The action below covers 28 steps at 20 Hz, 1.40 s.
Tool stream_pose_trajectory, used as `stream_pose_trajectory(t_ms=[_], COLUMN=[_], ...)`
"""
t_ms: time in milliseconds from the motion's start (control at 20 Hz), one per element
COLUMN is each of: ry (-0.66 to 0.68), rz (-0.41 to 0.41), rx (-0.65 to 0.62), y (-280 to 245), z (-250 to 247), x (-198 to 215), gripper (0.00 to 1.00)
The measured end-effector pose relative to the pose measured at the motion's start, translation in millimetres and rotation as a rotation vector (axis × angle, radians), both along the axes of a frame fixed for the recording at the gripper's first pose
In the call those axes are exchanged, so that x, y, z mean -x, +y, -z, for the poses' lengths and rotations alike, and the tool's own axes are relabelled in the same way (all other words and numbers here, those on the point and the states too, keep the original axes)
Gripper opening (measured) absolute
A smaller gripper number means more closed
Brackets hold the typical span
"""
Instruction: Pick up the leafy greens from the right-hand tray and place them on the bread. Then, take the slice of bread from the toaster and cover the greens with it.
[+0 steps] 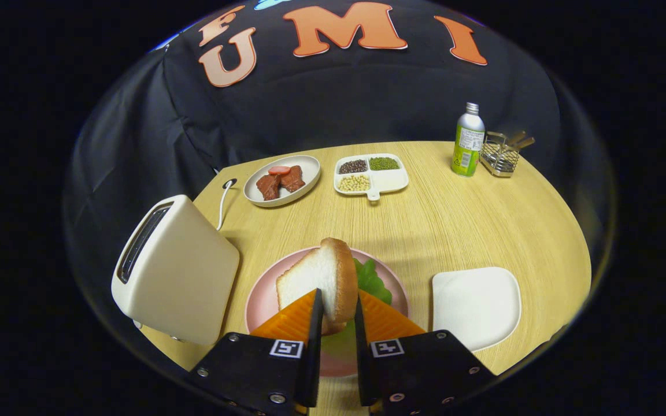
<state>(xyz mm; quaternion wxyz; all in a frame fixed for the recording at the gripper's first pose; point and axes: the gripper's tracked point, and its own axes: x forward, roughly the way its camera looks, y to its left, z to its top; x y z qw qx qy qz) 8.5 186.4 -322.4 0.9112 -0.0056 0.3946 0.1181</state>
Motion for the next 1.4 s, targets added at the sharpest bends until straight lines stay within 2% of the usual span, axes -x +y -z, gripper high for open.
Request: stream_pose_trajectory(t_ms=[100,200,350,400,550,650,750,1100,1300,1400], ry=[0.017,0.044,0.067,0.051,-0.007,-0.062,-0.118,-0.347,-0.501,-0.537], rz=[0.006,-0.014,-0.016,-0.011,-0.014,-0.013,0.002,0.089,0.120,0.135], rx=[0.026,0.067,0.103,0.098,0.124,0.145,0.145,0.144,0.167,0.151], y=[-9.1,-17.4,-29.9,-33.0,-52.6,-69.6,-88.9,-156.6,-182.8,-190.0], z=[6.9,17.2,21.8,16.3,-11.6,-39.7,-72.3,-194.5,-248.0,-263.0], x=[-1.0,3.6,9.1,7.9,0.1,-9.2,-18.5,-46.4,-55.5,-54.3], gripper=[0.36,0.49,0.61,0.65,0.87,0.95,0.98,0.98,0.98,0.97])
